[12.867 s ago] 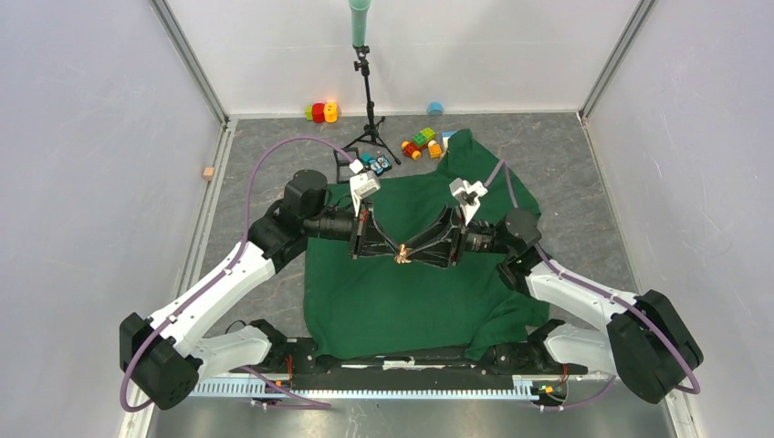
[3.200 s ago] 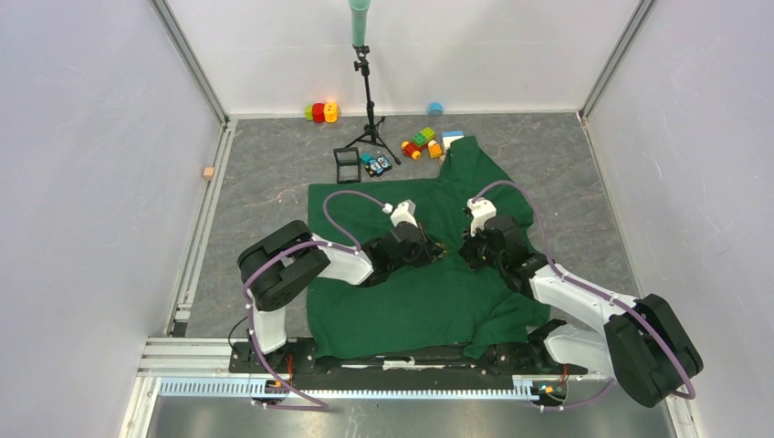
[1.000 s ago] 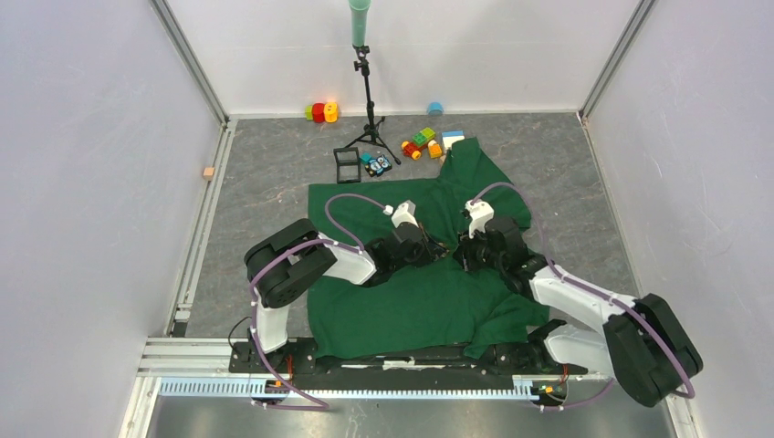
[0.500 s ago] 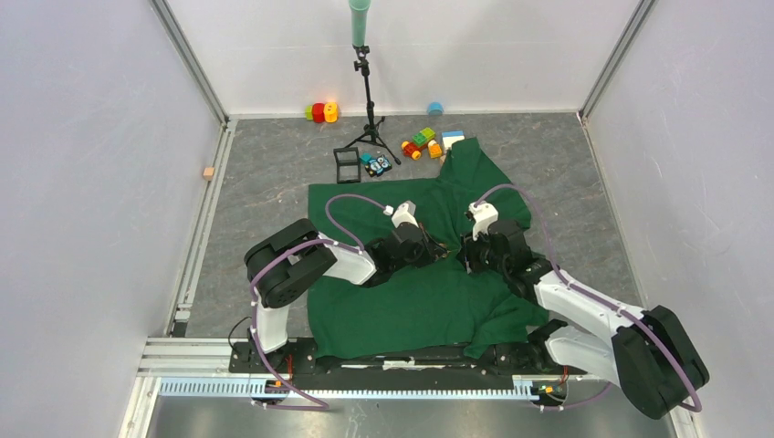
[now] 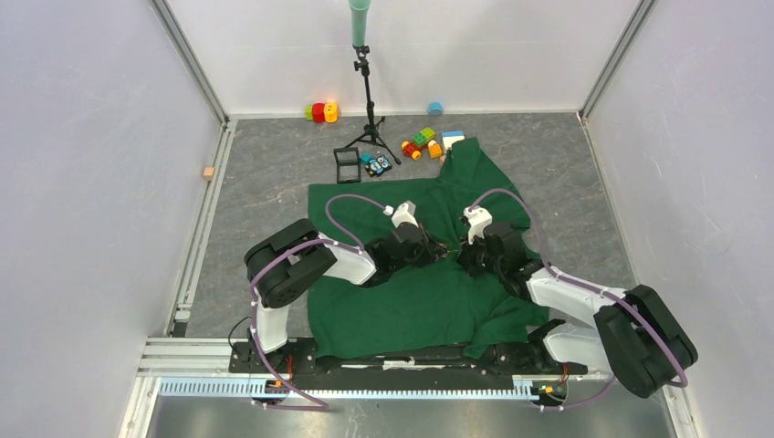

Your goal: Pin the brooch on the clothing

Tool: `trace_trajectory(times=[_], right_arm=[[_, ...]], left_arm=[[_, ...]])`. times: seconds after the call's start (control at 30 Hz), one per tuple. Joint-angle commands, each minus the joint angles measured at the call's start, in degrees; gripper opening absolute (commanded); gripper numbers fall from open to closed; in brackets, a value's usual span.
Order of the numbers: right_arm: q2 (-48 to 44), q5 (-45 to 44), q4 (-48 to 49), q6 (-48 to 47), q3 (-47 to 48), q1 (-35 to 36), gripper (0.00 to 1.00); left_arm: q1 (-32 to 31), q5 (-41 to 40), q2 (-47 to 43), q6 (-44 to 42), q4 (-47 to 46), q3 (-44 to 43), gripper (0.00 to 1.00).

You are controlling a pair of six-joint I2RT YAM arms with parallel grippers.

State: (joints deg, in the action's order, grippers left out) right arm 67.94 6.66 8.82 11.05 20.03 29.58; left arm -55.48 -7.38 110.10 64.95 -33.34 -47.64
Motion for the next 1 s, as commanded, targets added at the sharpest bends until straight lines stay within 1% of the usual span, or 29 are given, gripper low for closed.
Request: trace_trajectory(times=[0.0,0.07,0.3,0.53,0.87,0.93,0.97], right_arm=[[1.6,1.3,4.7,-1.2,-0.6,0.1,0.06],[1.3,2.0,6.7,-1.5,-1.3,0.2,0.0],[0.6,4.3,9.1,-2.8,-1.7,0.6,0.0],[3.7,6.1,9.7,-3.1,-1.3,0.9,0.0],[6.1,6.9,9.4,-4.2,-0.9,1.1,0.0],[5.6,6.2,7.9,-5.6,-0.6,1.1,0.0],[5.1,5.7,6.9,-6.7,-0.2,1.1,0.03]], left_arm=[[-0.2,-0.2,1.1,1.4,-3.1,-0.8,0.02],[-0.3,0.0,1.2,1.6,-3.2,-1.0,0.02],[-0.4,0.7,1.9,1.6,-3.2,-1.5,0.02],[-0.9,1.3,2.1,1.4,-4.0,-2.0,0.02],[-1.2,2.6,2.2,1.0,-9.1,-0.8,0.02],[-1.2,2.7,2.0,1.1,-10.0,-0.3,0.02],[-1.2,2.6,1.8,1.1,-10.1,0.0,0.02]])
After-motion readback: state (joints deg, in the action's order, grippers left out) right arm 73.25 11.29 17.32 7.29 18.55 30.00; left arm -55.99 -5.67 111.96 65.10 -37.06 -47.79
